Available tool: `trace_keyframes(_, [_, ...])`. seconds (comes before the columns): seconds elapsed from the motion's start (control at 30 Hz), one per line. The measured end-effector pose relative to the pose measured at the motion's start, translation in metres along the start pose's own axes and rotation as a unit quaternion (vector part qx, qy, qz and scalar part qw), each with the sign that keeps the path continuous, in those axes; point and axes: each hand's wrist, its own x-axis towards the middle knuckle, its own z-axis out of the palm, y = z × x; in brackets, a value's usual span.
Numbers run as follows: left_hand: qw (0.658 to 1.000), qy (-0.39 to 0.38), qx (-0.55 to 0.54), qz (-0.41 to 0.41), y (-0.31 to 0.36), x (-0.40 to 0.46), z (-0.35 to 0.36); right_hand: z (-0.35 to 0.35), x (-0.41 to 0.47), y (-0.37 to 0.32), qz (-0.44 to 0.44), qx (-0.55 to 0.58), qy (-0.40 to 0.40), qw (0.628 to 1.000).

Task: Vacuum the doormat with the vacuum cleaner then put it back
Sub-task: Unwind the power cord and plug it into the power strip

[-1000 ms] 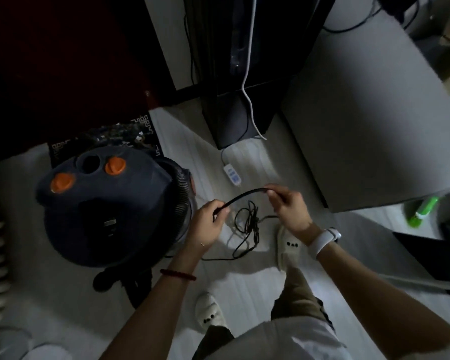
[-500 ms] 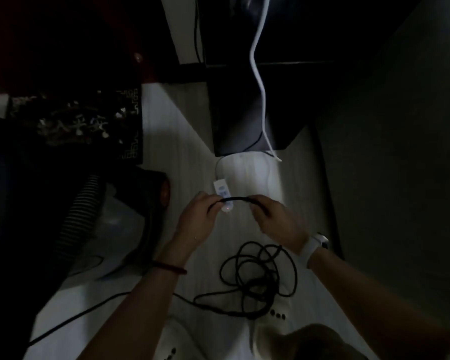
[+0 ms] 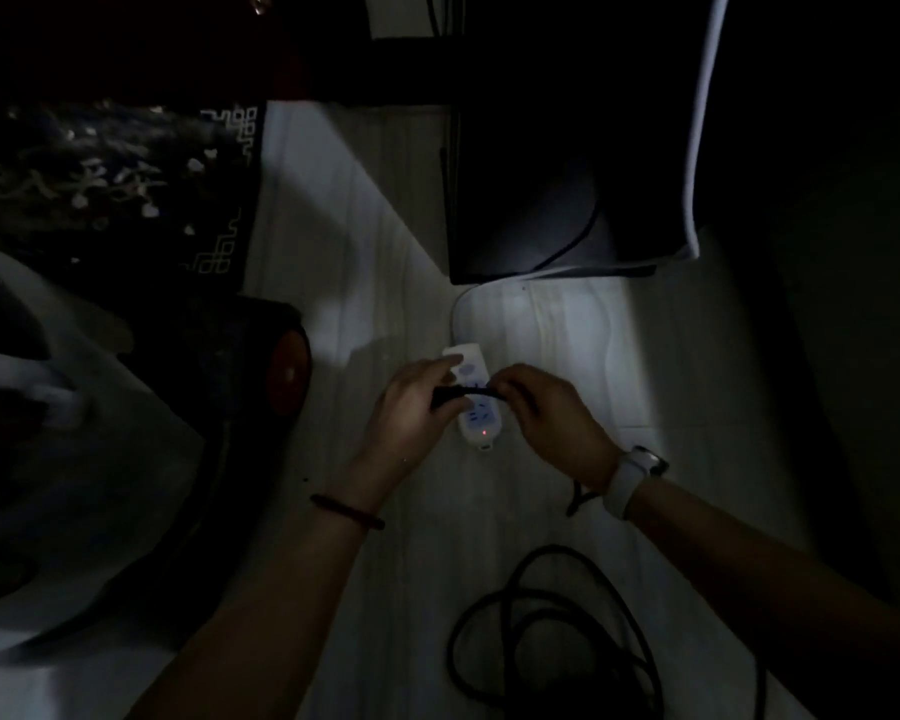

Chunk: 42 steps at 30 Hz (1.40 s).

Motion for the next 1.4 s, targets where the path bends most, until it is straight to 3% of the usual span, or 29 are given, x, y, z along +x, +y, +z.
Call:
trace_keyframes(0.1, [0.999, 0.03, -0.019, -0.008, -0.005, -0.002, 0.014, -0.002, 0.001, 0.012, 0.033, -0.012, 0.034, 0.999])
trace_keyframes(0.2, [0.995, 0.074, -0.073, -0.004, 0.001, -0.003, 0.024, 0.0, 0.002, 0.01, 0.059, -0.005, -0.037, 0.998])
trace_keyframes(0.3, [0.991, 0.061, -0.12, -0.025, 0.006, -0.005, 0.031, 0.003, 0.01, 0.011, 0.045, -0.064, -0.093, 0.993])
trace_keyframes(0.4, [0.995, 0.058, -0.056, -0.061, -0.004, -0.015, 0.04, -0.003, 0.013, 0.025, 0.068, -0.115, -0.077, 0.988])
trace_keyframes(0.5, [0.986, -0.008, 0.042, -0.164, -0.016, -0.026, 0.055, -0.001, 0.005, 0.037, 0.078, -0.18, -0.056, 0.979])
trace_keyframes(0.6, [0.976, -0.033, 0.078, -0.198, -0.02, -0.026, 0.075, 0.006, -0.003, 0.041, 0.066, -0.198, -0.001, 0.978])
trace_keyframes(0.77, [0.978, -0.035, 0.085, -0.189, -0.023, -0.018, 0.085, 0.007, 0.002, 0.046, 0.064, -0.226, 0.013, 0.972])
trace_keyframes(0.87, [0.978, -0.03, 0.122, -0.169, -0.031, -0.015, 0.078, 0.009, 0.011, 0.044, 0.02, -0.254, -0.013, 0.967])
trace_keyframes(1.03, [0.983, -0.03, 0.097, -0.153, -0.05, -0.016, 0.065, 0.011, 0.024, 0.04, -0.04, -0.306, -0.068, 0.949])
trace_keyframes(1.23, [0.981, -0.087, 0.143, -0.102, -0.059, -0.004, 0.059, 0.016, 0.033, 0.035, -0.095, -0.34, -0.076, 0.933])
trace_keyframes(1.33, [0.982, -0.075, 0.152, -0.082, -0.064, 0.002, 0.057, 0.023, 0.039, 0.026, -0.06, -0.373, -0.12, 0.918])
trace_keyframes(1.4, [0.983, -0.062, 0.16, -0.06, -0.066, 0.006, 0.055, 0.029, 0.041, 0.023, -0.065, -0.379, -0.108, 0.917])
